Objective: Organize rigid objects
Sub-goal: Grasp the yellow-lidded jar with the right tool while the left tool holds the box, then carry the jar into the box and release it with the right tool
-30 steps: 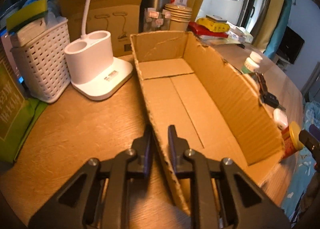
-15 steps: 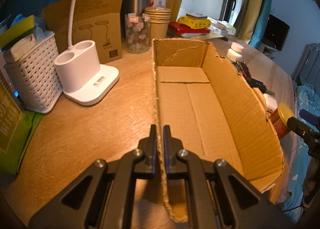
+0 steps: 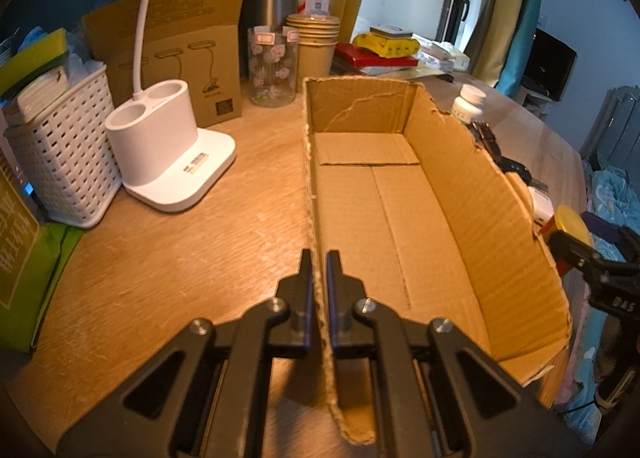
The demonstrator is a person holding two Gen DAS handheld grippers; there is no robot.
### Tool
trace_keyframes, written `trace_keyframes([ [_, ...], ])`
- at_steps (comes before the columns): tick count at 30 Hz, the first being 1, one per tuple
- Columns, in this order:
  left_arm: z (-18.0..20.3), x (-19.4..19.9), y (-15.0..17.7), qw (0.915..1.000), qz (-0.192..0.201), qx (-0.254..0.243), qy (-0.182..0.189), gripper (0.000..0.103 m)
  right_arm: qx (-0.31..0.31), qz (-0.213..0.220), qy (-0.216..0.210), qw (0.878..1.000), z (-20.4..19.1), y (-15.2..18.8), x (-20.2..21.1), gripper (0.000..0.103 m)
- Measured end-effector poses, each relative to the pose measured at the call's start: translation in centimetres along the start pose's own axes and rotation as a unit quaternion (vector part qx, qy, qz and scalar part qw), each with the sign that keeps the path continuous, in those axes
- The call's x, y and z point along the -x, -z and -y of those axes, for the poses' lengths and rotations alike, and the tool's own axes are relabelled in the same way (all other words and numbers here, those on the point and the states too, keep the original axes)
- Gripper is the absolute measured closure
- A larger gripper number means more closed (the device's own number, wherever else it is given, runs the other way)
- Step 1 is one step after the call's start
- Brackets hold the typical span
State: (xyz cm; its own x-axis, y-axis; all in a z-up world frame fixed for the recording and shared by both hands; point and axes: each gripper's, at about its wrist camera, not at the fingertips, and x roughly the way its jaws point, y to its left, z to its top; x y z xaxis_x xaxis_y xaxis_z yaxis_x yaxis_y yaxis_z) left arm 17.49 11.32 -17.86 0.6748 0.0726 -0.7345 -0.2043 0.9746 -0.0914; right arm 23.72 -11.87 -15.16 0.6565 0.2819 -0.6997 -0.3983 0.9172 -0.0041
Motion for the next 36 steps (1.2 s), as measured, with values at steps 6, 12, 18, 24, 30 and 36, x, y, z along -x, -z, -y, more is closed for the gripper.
trace_keyframes([
  [6, 0.0, 0.0, 0.1, 1.0, 0.0, 0.0, 0.0, 0.098, 0.006, -0.013, -0.008, 1.0, -0.4, 0.7, -1.0, 0.038],
  [12, -0.1, 0.0, 0.1, 1.0, 0.001, 0.0, 0.002, 0.098, 0.007, -0.012, -0.014, 1.0, -0.5, 0.9, -1.2, 0.046],
  [18, 0.0, -0.1, 0.2, 1.0, 0.002, -0.001, 0.002, 0.098, 0.007, -0.01, -0.015, 1.0, -0.3, 1.0, -0.8, 0.046],
  [24, 0.0, -0.1, 0.2, 1.0, 0.004, 0.001, 0.002, 0.098, 0.017, 0.021, -0.022, 0.999, -1.0, -0.6, 1.4, 0.046],
  [30, 0.0, -0.1, 0.2, 1.0, 0.003, 0.002, 0.003, 0.098, 0.038, 0.059, -0.047, 0.996, -2.7, -2.9, 3.8, 0.046],
  [36, 0.1, -0.3, 0.2, 1.0, 0.002, 0.003, 0.004, 0.098, 0.052, 0.091, -0.086, 0.991, -4.7, -4.8, 6.0, 0.046],
])
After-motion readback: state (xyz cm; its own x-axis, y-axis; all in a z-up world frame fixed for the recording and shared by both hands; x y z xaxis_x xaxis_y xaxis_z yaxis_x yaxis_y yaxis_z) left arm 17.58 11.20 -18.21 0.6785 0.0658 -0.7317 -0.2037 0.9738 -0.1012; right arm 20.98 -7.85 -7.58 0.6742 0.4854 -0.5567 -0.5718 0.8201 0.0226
